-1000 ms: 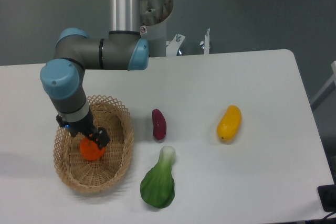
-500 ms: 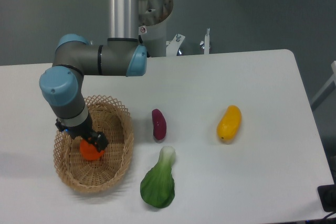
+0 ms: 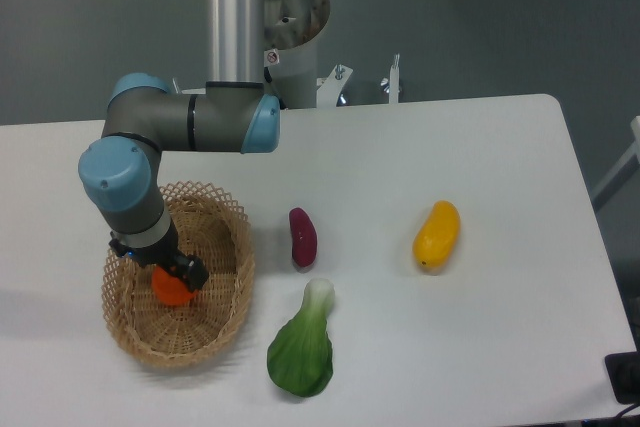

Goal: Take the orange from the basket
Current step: 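Close the gripper around the orange inside the basket, then lift the orange out of the basket and carry it beside the yellow fruit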

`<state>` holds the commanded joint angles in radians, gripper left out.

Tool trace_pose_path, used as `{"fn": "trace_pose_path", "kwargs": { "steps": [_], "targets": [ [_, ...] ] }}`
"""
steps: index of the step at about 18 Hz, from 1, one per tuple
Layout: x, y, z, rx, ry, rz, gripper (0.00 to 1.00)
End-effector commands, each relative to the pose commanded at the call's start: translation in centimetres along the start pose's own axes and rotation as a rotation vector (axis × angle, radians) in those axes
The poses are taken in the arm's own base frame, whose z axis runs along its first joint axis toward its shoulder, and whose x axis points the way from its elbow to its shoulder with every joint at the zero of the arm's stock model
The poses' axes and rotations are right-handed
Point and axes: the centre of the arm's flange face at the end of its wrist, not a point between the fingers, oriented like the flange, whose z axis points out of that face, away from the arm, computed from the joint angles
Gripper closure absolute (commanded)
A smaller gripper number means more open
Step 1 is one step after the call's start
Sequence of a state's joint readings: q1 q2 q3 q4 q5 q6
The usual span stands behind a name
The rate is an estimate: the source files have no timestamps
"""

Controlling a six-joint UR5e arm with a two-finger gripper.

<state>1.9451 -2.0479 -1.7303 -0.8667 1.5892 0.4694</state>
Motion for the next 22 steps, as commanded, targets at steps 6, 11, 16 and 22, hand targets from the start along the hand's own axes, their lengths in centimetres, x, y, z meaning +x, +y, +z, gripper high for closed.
{"fn": "trace_pose_path", "kwargs": {
  "steps": [6,11,16,22],
  "targets": [
    [-0.1,-0.1,-0.1,0.003,-0.001,0.000,0.24],
    [-0.2,-0.1,-1.0,0.016,-0.008,0.000,0.32],
    [-0.6,-0.3,-2.5,0.039,-0.021,-0.005,0.39],
    [-8.6,4.2,-12.5,0.153,-0.120,-0.031,0.39]
  ]
}}
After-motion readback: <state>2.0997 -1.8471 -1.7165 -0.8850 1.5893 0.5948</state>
